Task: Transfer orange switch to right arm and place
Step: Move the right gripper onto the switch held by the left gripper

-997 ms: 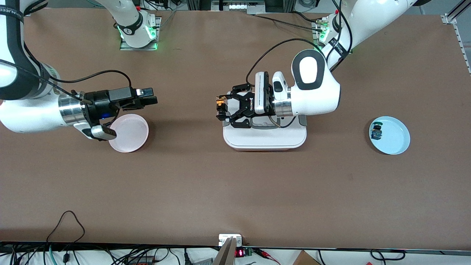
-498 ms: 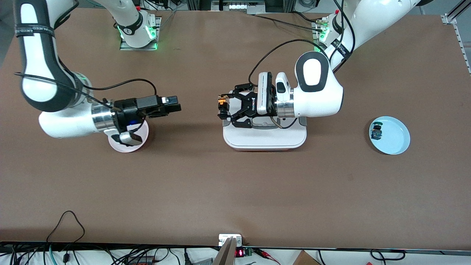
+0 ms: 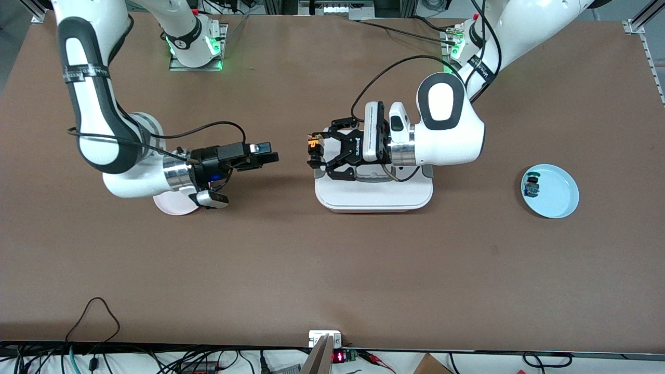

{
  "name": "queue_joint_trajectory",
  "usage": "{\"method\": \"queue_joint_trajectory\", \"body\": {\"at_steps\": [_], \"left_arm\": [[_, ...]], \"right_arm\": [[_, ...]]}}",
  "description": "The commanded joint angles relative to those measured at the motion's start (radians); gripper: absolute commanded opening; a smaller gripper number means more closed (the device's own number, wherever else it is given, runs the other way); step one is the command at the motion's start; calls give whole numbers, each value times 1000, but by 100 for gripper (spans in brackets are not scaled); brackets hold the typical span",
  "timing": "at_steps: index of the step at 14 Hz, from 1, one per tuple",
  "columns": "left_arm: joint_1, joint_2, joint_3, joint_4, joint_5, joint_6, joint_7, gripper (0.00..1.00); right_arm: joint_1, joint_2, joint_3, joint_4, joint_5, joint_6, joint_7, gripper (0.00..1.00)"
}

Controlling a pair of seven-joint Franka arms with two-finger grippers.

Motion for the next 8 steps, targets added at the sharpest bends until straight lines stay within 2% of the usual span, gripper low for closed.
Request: {"method": "queue_joint_trajectory", "body": {"at_steps": [1,3,8], "left_arm": [[12,-8,-9,-6,-43,-12,39,0],[12,-8,-9,-6,-43,-12,39,0],[21,-10,-9,-7,-43,-35,39,0]], "right_arm": [[46,54,-3,-8,122,-16,-106,100],[74,74,-3,-7,174,-16,-132,100],[88,76,-2,-8,208,-28,-143,100]]}}
